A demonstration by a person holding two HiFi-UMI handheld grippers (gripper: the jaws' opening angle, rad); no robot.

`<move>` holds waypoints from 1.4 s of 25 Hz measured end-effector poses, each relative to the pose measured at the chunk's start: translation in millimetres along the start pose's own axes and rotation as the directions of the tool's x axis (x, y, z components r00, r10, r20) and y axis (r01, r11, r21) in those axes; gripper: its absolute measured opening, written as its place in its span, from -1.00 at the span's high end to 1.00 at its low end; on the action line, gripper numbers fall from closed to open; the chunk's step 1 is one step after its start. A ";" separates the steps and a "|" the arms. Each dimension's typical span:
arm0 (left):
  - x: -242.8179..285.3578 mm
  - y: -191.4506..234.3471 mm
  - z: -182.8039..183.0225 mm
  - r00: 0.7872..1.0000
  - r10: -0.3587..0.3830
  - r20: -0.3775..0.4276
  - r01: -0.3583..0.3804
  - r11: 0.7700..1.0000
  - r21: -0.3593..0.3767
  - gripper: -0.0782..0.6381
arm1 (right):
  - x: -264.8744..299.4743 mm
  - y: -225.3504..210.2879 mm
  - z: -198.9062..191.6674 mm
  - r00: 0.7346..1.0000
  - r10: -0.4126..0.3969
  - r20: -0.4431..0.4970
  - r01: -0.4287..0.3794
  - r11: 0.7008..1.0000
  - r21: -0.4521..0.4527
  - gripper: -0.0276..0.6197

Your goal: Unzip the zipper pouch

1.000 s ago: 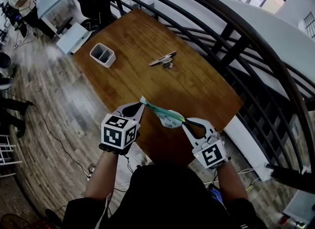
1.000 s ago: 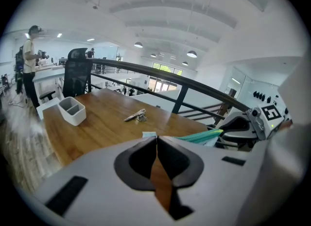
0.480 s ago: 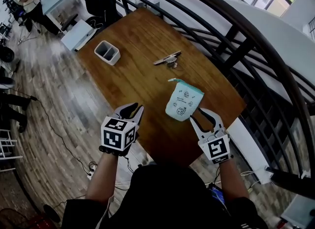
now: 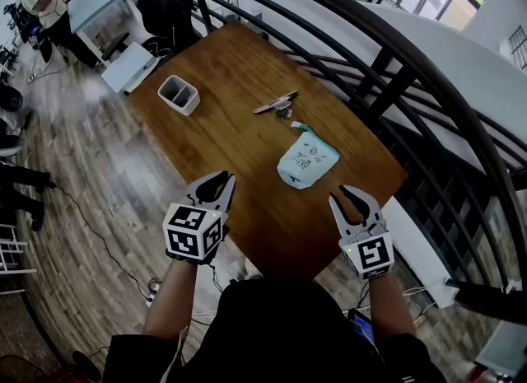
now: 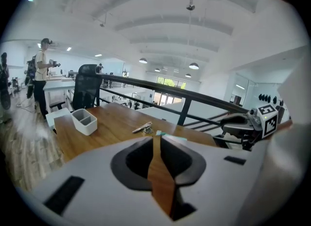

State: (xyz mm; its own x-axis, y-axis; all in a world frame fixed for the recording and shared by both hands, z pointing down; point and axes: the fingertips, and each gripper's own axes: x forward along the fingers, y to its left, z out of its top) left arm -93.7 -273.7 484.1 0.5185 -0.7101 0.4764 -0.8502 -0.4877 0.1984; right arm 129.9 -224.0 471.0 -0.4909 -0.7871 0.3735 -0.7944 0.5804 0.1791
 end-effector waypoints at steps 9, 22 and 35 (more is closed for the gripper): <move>-35.5 -21.2 36.9 0.972 -0.031 0.232 0.021 0.999 0.044 0.73 | -39.6 -15.8 37.2 0.981 -0.121 0.154 0.104 0.988 0.113 0.86; -70.1 -33.0 73.5 0.879 -0.161 0.450 0.153 0.987 0.055 0.73 | -61.7 -24.0 44.0 0.961 -0.194 0.199 0.142 0.958 0.250 0.93; -65.5 -40.1 66.7 0.884 -0.172 0.436 0.167 0.985 0.049 0.73 | -64.4 -22.6 37.8 0.964 -0.181 0.196 0.127 0.957 0.262 0.93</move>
State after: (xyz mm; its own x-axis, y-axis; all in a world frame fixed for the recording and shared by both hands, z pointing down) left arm -87.5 -241.5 387.8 0.6441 -0.7648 0.0138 -0.7459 -0.6240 0.2329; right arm 165.9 -194.3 408.5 -0.3993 -0.9046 0.1492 -0.9159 0.4010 -0.0196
